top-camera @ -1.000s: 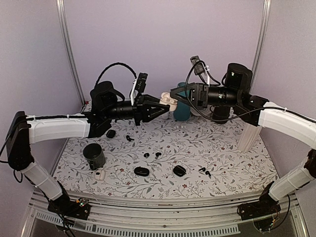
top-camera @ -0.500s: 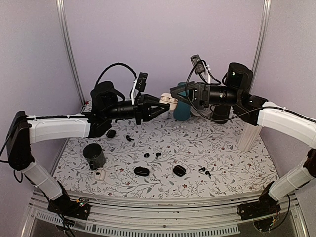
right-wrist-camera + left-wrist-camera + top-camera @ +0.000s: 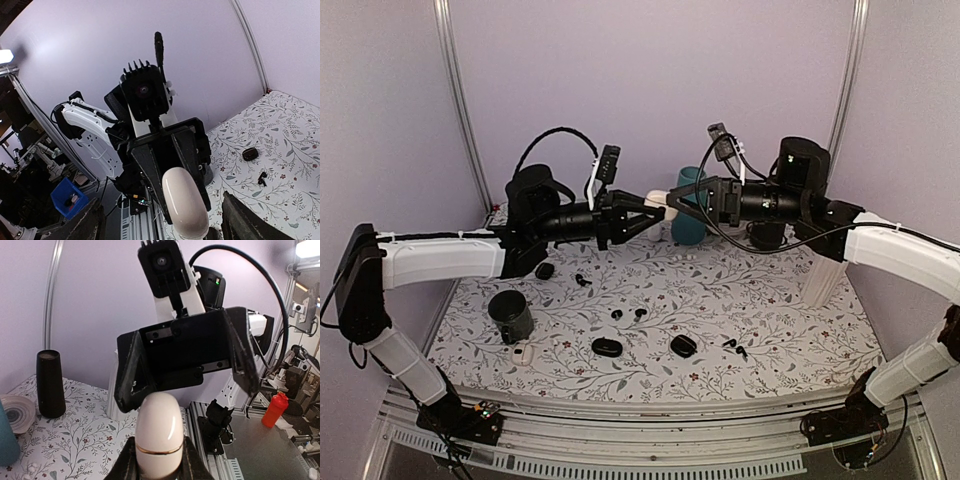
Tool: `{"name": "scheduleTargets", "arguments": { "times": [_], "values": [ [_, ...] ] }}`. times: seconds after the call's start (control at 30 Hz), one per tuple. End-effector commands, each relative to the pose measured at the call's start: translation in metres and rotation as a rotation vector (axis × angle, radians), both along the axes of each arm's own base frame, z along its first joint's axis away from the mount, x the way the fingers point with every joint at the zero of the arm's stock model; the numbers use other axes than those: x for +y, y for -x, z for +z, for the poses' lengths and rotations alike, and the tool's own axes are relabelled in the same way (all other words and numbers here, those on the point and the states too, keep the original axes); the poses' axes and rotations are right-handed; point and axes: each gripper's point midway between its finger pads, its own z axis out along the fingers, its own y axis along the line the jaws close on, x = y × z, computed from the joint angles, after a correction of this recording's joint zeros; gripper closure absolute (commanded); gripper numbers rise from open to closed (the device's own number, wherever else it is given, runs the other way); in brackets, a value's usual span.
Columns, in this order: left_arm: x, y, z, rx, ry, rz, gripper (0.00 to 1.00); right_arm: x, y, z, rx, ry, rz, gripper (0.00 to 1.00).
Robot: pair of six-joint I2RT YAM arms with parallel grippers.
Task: Insert the wireless bluetooth earbuds into the charging case
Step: Close the charging case with the earbuds, then pass from the left arm to the right
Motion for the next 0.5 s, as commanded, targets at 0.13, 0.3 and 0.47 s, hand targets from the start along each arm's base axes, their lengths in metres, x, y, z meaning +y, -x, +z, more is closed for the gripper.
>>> {"name": "scheduleTargets", "arguments": {
  "times": [0.13, 0.3, 0.47],
  "values": [
    [0.0026, -0.0023, 0.0228, -0.001, 0.060, -0.024, 1.00, -0.0034, -0.0029, -0.0100, -0.011, 0.036, -0.045, 0.37],
    [0.0005, -0.0015, 0.0220, 0.033, 0.072, -0.055, 1.00, -0.0014, 0.0002, -0.0097, -0.024, 0.026, -0.020, 0.52],
    [0.0002, -0.0009, 0.0222, 0.053, 0.082, -0.068, 1.00, 0.0004, 0.0007, -0.0108, -0.025, 0.023, -0.005, 0.60]
  ]
}}
